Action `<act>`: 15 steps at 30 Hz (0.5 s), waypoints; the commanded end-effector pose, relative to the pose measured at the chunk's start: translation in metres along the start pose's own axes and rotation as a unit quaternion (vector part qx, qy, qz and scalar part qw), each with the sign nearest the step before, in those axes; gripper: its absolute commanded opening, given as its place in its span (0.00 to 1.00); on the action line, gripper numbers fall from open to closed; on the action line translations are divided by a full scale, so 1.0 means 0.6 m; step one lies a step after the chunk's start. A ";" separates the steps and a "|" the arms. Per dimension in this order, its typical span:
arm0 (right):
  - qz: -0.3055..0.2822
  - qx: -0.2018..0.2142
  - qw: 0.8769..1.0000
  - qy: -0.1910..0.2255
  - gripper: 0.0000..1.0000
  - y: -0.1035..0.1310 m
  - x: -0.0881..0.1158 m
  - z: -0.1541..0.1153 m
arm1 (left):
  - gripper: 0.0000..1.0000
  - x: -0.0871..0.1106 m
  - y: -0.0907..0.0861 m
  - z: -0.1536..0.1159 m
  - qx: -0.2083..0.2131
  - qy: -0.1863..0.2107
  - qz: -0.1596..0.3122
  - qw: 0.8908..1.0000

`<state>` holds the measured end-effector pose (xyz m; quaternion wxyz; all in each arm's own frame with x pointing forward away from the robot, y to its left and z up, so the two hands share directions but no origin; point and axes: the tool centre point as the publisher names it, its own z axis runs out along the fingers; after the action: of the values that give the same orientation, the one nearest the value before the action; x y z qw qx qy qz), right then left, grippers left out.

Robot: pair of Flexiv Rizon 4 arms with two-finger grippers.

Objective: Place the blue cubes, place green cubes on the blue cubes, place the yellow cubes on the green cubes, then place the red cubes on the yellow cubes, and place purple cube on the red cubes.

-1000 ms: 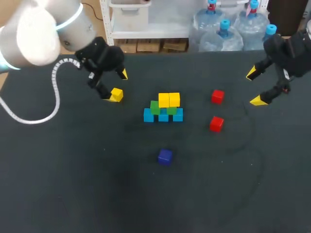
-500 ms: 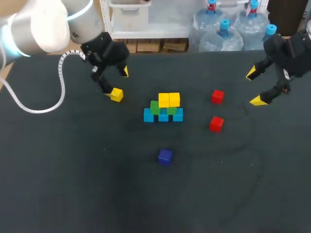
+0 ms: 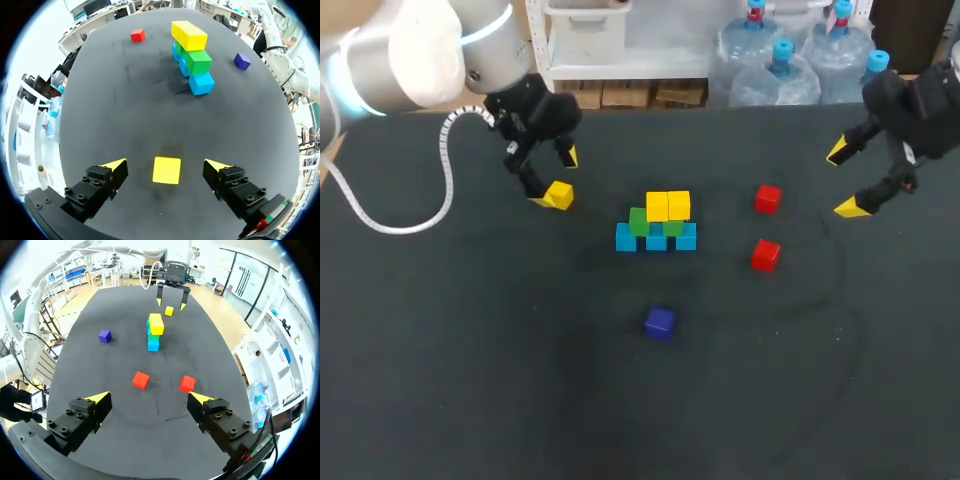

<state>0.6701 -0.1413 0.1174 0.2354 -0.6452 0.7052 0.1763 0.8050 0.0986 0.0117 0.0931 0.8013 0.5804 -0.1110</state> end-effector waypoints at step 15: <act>0.000 -0.001 1.000 -0.001 1.00 -0.001 0.000 0.001 | 1.00 0.016 0.001 0.020 0.007 -0.009 -0.003 1.000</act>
<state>0.6701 -0.1414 0.1174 0.2354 -0.6452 0.7052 0.1763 0.8041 0.1048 -0.0014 0.0950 0.7982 0.5825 -0.1205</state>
